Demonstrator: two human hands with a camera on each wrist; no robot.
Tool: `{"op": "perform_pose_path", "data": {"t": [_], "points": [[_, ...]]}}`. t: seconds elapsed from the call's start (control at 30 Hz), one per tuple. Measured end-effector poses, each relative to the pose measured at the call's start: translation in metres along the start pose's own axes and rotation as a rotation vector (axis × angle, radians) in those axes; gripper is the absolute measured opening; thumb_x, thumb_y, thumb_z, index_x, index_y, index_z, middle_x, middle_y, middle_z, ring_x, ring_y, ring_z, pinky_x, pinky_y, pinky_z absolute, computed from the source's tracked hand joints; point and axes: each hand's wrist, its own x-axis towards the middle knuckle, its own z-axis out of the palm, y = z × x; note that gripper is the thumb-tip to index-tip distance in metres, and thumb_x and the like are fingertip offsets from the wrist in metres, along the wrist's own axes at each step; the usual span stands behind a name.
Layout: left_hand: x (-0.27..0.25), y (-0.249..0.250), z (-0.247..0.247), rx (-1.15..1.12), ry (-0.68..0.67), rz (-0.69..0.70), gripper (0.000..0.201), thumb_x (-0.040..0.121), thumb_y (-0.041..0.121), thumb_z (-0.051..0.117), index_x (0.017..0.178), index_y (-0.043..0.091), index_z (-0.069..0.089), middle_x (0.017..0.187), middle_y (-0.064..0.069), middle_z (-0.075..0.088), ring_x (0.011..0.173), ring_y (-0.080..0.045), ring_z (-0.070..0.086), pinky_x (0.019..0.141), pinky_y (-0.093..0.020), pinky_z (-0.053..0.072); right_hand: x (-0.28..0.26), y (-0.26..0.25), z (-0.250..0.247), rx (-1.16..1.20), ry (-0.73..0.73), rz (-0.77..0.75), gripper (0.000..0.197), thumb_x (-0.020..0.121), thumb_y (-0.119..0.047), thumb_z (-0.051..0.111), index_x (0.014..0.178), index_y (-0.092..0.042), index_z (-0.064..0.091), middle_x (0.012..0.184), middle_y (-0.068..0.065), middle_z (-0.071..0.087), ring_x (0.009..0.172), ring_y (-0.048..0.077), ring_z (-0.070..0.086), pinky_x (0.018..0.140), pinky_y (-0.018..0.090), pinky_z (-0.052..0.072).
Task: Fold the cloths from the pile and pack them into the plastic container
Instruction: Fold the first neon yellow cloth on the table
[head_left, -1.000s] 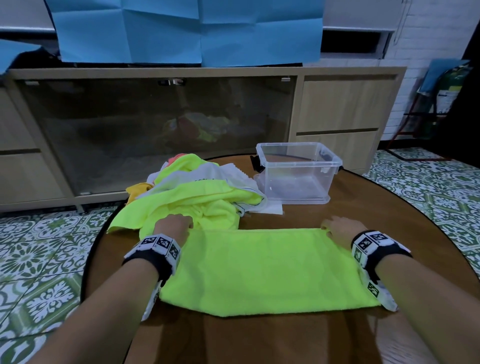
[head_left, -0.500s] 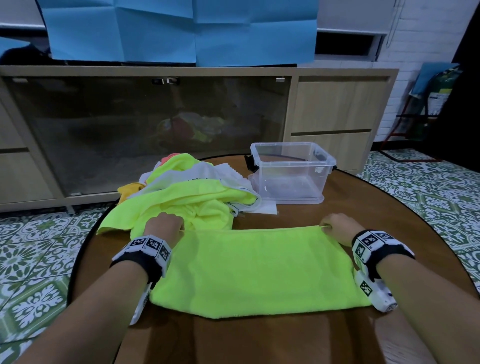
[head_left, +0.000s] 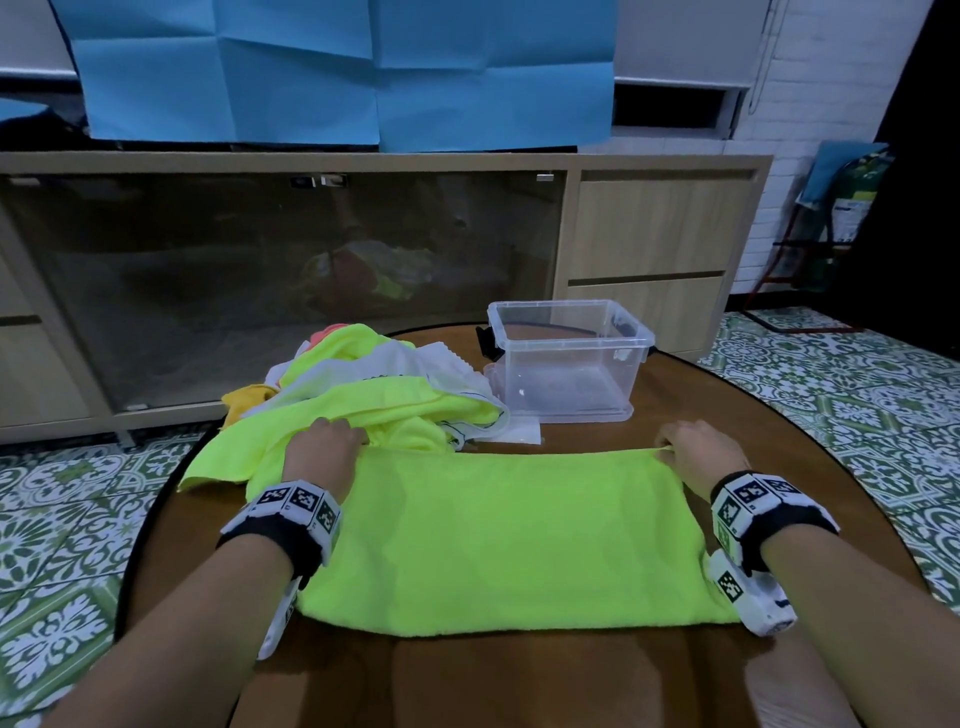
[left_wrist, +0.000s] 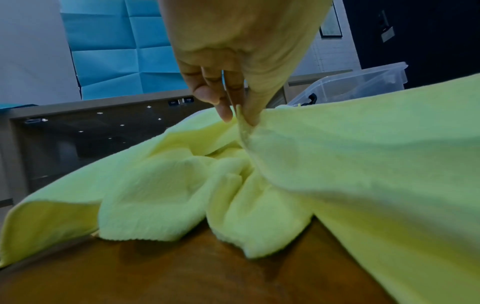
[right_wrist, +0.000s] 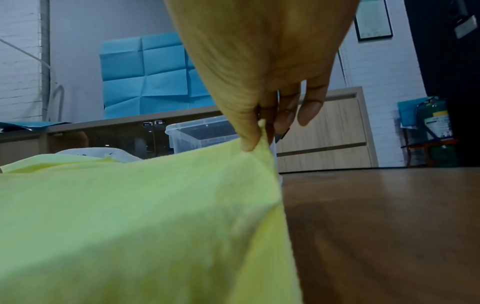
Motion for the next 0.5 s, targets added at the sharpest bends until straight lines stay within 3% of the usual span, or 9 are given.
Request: {"op": "perform_pose_path", "data": {"t": [0.33,0.5], "points": [[-0.005,-0.004,-0.041,-0.006,0.092,0.025,0.034,0.095,0.009,0.045,0.122,0.025,0.057,0.115,0.002,0.06,0.113,-0.02,0.049,0.076,-0.031,0.048,-0.029,0.017,-0.052,-0.074,0.126,-0.008,0.021,0.097,-0.026,0.046,0.106,-0.013,0.06,0.11,0.005,0.06,0.104,0.022,0.052,0.078,0.031,0.043],[-0.009,-0.005,-0.066,0.082,0.126,0.069,0.033,0.095,0.013,0.044,0.121,0.025,0.06,0.114,0.0,0.059,0.113,-0.022,0.048,0.079,-0.032,0.046,-0.041,0.026,-0.08,-0.037,0.192,-0.001,0.026,0.099,-0.022,0.042,0.12,-0.016,0.056,0.117,0.007,0.058,0.109,0.025,0.053,0.081,0.037,0.049]]}}
